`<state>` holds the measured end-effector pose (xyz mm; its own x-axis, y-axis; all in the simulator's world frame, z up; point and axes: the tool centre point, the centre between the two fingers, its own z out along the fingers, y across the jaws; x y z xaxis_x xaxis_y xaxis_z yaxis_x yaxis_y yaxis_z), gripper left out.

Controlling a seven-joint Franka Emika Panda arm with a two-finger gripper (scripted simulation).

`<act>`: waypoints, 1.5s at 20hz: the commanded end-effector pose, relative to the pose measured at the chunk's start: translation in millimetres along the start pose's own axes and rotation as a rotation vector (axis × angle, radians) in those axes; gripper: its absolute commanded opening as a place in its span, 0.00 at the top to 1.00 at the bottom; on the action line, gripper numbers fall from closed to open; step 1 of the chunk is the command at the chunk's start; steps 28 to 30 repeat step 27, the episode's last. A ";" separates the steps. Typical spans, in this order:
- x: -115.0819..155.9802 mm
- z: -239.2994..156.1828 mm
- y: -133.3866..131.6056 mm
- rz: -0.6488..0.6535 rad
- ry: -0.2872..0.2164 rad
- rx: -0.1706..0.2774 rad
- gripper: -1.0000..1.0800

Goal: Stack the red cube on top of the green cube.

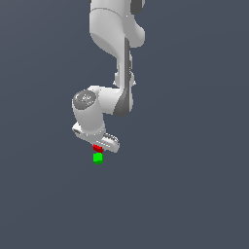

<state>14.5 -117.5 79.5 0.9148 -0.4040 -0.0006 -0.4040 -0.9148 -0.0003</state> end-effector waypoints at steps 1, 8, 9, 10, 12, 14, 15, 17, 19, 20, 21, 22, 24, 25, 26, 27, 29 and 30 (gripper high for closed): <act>11.5 4.2 -2.0 0.000 0.001 0.000 1.00; 30.7 12.1 -5.5 -0.001 0.000 0.000 1.00; 32.3 12.7 -5.7 -0.001 0.000 0.000 1.00; 33.6 13.2 -6.0 -0.001 0.000 0.000 1.00; 35.4 13.9 -6.3 -0.001 0.000 0.000 1.00; 36.2 14.0 -6.4 -0.001 0.000 0.000 1.00; 36.2 14.0 -6.5 -0.001 0.000 0.000 1.00; 35.9 13.7 -6.3 0.000 0.001 0.000 1.00; 35.9 13.7 -6.3 0.000 0.001 0.000 0.04; 35.9 13.7 -6.3 0.000 0.001 0.000 0.04; 35.9 13.7 -6.3 0.000 0.001 0.000 0.04; 35.9 13.7 -6.3 0.000 0.001 0.000 0.04; 35.9 13.7 -6.3 0.000 0.001 0.000 0.04; 35.9 13.7 -6.3 0.000 0.001 0.000 0.04; 35.9 13.7 -6.3 0.000 0.001 0.000 0.04; 35.9 13.7 -6.3 0.000 0.001 0.000 0.04; 35.9 13.7 -6.3 0.000 0.001 0.000 0.04; 35.9 13.7 -6.3 0.000 0.001 0.000 0.04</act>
